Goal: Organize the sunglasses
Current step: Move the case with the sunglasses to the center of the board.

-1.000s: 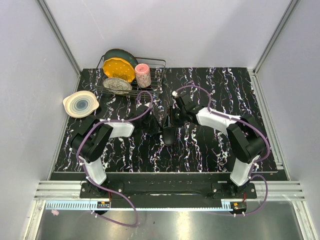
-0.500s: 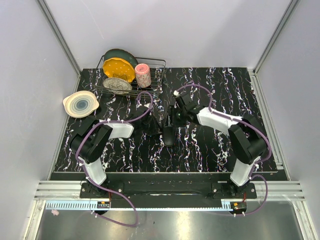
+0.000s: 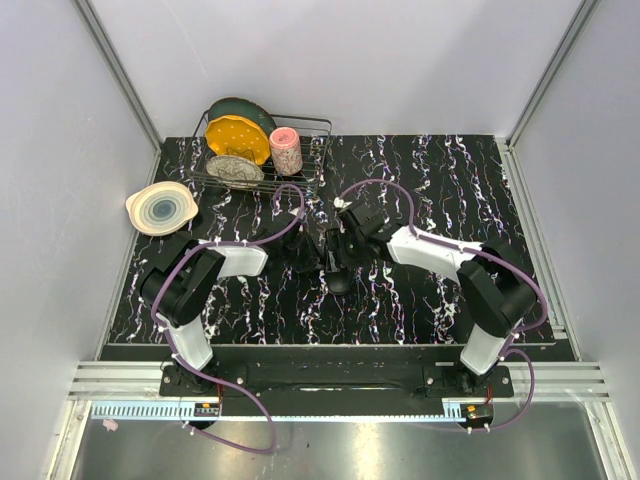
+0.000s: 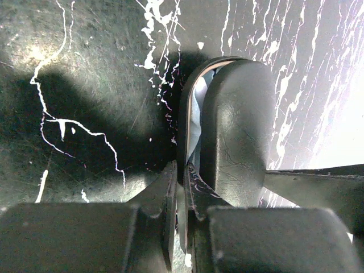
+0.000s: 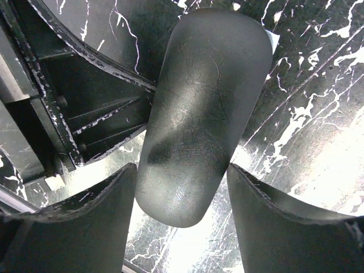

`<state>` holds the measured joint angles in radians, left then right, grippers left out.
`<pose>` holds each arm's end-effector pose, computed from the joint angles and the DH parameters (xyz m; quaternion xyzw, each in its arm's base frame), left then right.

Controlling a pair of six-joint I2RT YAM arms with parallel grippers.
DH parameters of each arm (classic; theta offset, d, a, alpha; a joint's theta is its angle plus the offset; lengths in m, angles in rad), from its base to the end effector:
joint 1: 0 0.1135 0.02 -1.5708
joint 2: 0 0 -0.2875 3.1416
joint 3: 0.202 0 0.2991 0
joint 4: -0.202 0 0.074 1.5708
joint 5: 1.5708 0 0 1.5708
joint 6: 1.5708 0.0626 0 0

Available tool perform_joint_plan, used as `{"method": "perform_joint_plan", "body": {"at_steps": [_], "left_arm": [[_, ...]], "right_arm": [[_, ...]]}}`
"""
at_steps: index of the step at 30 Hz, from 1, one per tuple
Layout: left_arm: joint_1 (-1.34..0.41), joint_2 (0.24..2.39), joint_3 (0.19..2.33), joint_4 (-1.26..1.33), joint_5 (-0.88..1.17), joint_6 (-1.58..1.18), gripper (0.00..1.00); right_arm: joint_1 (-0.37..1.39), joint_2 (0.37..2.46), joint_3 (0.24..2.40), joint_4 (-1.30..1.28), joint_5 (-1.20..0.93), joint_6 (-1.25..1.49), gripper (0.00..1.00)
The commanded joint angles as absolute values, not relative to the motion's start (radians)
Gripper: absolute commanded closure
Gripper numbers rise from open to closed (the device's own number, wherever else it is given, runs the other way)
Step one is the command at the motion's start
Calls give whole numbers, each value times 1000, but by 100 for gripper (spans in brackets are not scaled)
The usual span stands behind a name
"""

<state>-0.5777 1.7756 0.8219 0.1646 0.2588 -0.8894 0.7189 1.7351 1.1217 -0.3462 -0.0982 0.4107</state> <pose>0.3194 -0.2273 0.0953 -0.0937 0.9134 -0.3416 0.2007 0.3116 0.2808 0.1659 -0.1608 0.9390 0.2004 0.2288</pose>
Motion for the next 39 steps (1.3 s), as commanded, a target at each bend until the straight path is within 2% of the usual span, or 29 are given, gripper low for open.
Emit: {"method": "perform_joint_plan", "body": {"at_steps": [1, 19, 20, 23, 26, 34, 35, 39], "left_arm": [[-584, 1752, 833, 218, 276, -940, 93], [-589, 1727, 815, 232, 282, -1002, 92], [-589, 1723, 813, 232, 287, -1000, 90], [-589, 1709, 804, 232, 296, -988, 86], [-589, 1695, 798, 221, 304, -965, 82], [-589, 1649, 813, 137, 308, -888, 69], [-589, 1634, 816, 118, 299, -876, 68], [-587, 1585, 822, 26, 235, -828, 63]], "right_arm": [[755, 1755, 1134, -351, -42, 416, 29], [824, 1884, 1163, -417, 175, 440, 29], [822, 1884, 1151, -413, 179, 437, 30], [822, 1879, 1128, -394, 193, 439, 38], [824, 1887, 1126, -402, 216, 437, 55], [824, 1901, 1138, -449, 296, 433, 63], [824, 1901, 1140, -451, 302, 430, 68], [822, 1908, 1149, -460, 310, 429, 78]]}}
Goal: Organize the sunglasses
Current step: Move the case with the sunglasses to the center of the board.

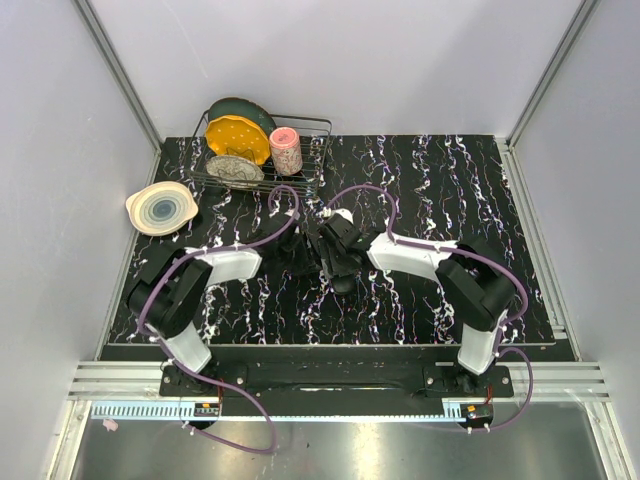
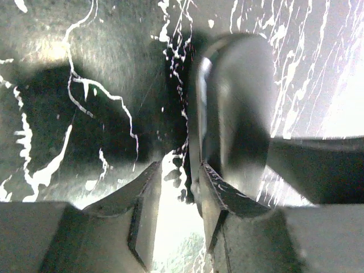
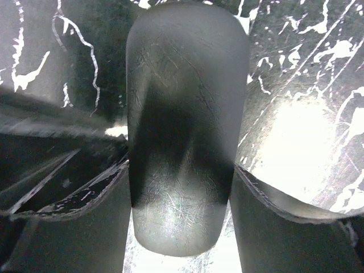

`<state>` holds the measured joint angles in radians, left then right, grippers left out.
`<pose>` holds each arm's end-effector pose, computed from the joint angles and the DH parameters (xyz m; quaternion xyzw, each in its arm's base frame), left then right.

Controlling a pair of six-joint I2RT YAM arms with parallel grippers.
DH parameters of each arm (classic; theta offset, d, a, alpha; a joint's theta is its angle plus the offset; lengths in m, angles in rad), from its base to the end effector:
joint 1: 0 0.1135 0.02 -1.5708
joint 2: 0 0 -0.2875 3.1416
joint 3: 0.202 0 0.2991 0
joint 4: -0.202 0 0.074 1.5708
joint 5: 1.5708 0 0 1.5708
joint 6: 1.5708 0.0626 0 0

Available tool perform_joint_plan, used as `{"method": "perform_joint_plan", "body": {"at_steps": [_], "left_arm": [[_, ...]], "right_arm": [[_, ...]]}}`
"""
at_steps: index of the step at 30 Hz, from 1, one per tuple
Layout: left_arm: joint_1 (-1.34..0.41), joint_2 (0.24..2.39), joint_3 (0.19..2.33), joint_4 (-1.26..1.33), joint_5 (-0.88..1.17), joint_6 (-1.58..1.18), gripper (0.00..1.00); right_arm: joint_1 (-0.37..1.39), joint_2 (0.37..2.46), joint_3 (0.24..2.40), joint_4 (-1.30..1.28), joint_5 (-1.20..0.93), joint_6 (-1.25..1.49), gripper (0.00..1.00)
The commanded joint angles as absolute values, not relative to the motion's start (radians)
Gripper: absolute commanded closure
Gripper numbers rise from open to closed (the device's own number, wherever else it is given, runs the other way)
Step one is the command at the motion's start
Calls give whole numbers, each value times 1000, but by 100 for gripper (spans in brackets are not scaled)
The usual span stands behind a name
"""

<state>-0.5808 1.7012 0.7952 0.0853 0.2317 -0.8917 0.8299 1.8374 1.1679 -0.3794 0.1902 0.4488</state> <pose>0.3076 -0.2191 0.1062 -0.1013 0.9197 -0.3240 0.1974 0.2992 0.3095 0.1386 -0.1581 0.9490 0.0796 0.2608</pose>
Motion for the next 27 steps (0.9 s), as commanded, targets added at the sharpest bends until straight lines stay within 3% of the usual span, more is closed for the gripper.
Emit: {"method": "perform_joint_plan", "body": {"at_steps": [1, 5, 11, 15, 19, 27], "left_arm": [[-588, 1575, 825, 9, 223, -824, 62], [-588, 1519, 812, -46, 152, -822, 56], [-588, 1485, 772, -49, 136, -839, 57], [-589, 1483, 672, 61, 221, -874, 80], [-595, 1454, 565, 217, 279, -934, 96], [-633, 1512, 534, 408, 339, -1046, 100]], "right_arm": [[822, 1911, 1152, -462, 310, 428, 79], [824, 1911, 1152, -466, 311, 433, 81], [822, 1907, 1172, -472, 296, 456, 84], [824, 1914, 1219, -495, 256, 485, 90], [821, 1934, 1262, -500, 215, 514, 99], [822, 1957, 1287, -512, 167, 586, 100]]}}
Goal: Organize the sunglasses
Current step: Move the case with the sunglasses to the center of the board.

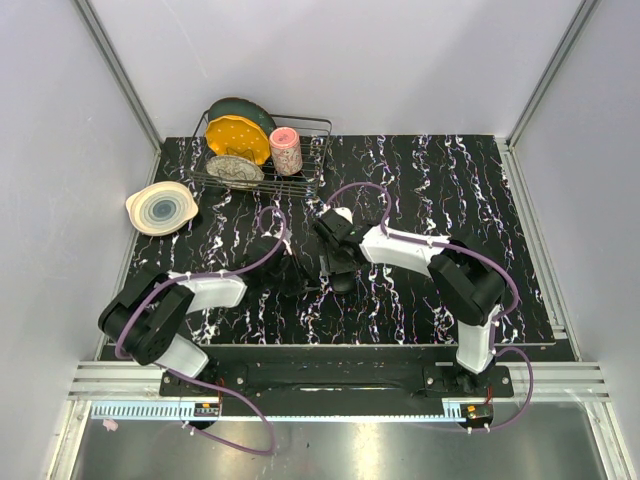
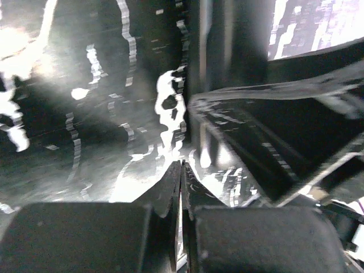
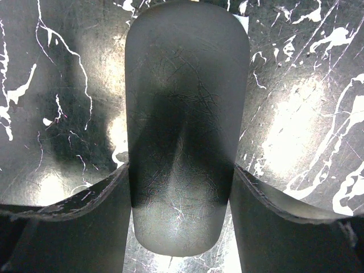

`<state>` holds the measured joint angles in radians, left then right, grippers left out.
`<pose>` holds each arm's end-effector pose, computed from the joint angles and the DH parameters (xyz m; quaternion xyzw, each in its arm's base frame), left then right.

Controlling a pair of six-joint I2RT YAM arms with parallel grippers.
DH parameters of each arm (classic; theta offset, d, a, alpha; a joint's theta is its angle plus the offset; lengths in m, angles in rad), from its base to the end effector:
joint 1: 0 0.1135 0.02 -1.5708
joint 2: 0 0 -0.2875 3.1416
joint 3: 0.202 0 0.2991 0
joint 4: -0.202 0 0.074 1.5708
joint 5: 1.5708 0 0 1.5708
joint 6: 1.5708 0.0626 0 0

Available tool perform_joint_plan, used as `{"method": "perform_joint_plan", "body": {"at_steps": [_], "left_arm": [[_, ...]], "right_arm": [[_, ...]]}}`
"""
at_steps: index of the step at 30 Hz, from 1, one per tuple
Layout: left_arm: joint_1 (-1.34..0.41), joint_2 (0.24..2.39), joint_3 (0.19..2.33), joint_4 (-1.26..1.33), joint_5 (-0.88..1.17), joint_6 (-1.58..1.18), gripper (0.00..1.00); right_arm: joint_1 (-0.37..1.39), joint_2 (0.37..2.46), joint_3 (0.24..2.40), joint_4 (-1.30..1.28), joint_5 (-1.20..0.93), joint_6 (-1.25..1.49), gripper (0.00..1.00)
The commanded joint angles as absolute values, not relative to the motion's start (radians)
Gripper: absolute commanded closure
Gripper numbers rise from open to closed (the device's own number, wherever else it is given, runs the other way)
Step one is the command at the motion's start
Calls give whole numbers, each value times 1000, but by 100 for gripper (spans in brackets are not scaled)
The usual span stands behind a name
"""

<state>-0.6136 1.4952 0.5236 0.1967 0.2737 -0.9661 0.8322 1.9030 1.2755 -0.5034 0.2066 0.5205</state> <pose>0.2429 -0.1918 0.0981 -0.1081 0.9084 -0.3612 0.1809 0.3083 0.3195 0.1394 -0.1284 0.9624 0.0574 0.2322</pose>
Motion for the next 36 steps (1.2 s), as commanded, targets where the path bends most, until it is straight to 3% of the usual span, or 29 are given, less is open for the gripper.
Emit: {"method": "perform_joint_plan", "body": {"at_steps": [1, 24, 26, 30, 36], "left_arm": [[-637, 1525, 537, 420, 344, -1061, 100], [-654, 1617, 523, 583, 436, -1169, 100], [-629, 1567, 480, 531, 396, -1149, 100], [-592, 1398, 449, 359, 284, -1072, 100], [-591, 1232, 486, 154, 144, -979, 100]], "right_arm": [[822, 1959, 1290, -514, 160, 603, 100], [824, 1947, 1276, -502, 141, 653, 100], [822, 1956, 1272, -500, 159, 650, 94], [822, 1950, 1233, -463, 198, 632, 68], [822, 1907, 1206, -397, 202, 595, 46]]}}
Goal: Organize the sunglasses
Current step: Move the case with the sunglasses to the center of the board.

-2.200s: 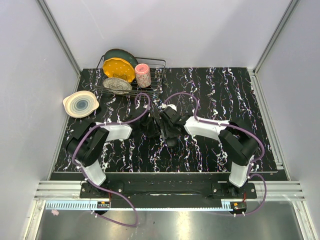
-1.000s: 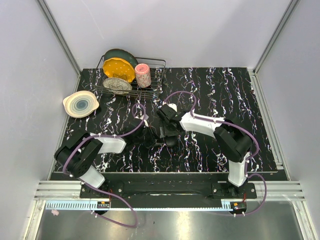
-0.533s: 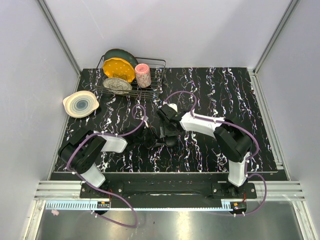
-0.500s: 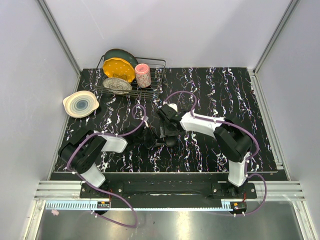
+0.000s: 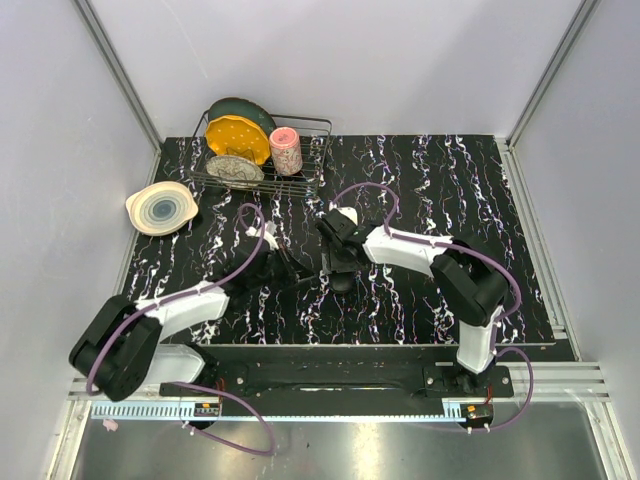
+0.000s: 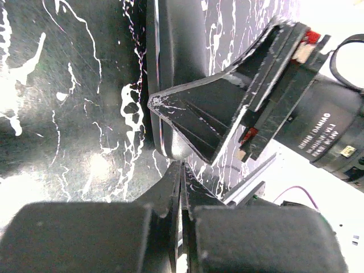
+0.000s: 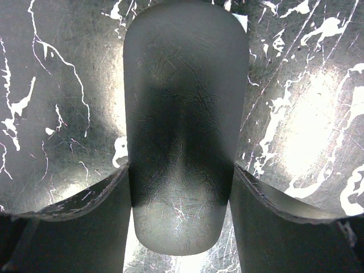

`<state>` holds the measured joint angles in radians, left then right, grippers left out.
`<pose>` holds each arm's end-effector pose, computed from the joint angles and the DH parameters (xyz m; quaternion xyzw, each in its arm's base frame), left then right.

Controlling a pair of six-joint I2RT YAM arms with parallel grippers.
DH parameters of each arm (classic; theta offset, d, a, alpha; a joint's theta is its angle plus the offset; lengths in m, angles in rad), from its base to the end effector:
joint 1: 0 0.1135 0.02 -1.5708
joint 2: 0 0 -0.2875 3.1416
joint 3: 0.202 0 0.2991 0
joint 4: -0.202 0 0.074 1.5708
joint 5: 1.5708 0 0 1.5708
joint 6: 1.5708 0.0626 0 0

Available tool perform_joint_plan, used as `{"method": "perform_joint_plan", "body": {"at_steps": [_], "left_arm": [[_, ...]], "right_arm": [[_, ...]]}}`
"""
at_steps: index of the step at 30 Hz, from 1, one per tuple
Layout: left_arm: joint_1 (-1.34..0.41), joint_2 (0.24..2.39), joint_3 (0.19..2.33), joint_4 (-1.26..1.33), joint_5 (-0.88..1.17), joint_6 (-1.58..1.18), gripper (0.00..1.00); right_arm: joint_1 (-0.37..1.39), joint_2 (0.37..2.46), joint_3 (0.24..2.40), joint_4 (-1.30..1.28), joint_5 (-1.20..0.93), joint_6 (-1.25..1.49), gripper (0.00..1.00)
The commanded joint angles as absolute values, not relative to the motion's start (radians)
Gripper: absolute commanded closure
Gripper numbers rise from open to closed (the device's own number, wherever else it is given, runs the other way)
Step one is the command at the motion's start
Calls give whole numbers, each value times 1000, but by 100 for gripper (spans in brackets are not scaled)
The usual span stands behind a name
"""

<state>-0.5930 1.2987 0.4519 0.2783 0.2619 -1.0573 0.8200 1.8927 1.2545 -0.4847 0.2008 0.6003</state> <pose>0.2357 -0.1784 0.1383 -0.1390 0.8606 -0.4276 0.2390 0.3098 0.3137 0.1379 -0.0842 0.9667 0.0699 0.2313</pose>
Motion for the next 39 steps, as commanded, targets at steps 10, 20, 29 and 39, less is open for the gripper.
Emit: {"method": "perform_joint_plan", "body": {"at_steps": [10, 20, 29, 39], "left_arm": [[-560, 1201, 535, 55, 92, -891, 100], [-496, 1218, 531, 81, 138, -861, 100], [-456, 1235, 518, 109, 176, -848, 100], [-430, 1255, 512, 126, 201, -841, 100]], "right_arm": [[822, 1752, 1200, -390, 256, 496, 17], [821, 1672, 1233, -396, 262, 469, 14], [775, 1775, 1256, -422, 203, 410, 49], [773, 1913, 1276, -472, 109, 377, 48]]}}
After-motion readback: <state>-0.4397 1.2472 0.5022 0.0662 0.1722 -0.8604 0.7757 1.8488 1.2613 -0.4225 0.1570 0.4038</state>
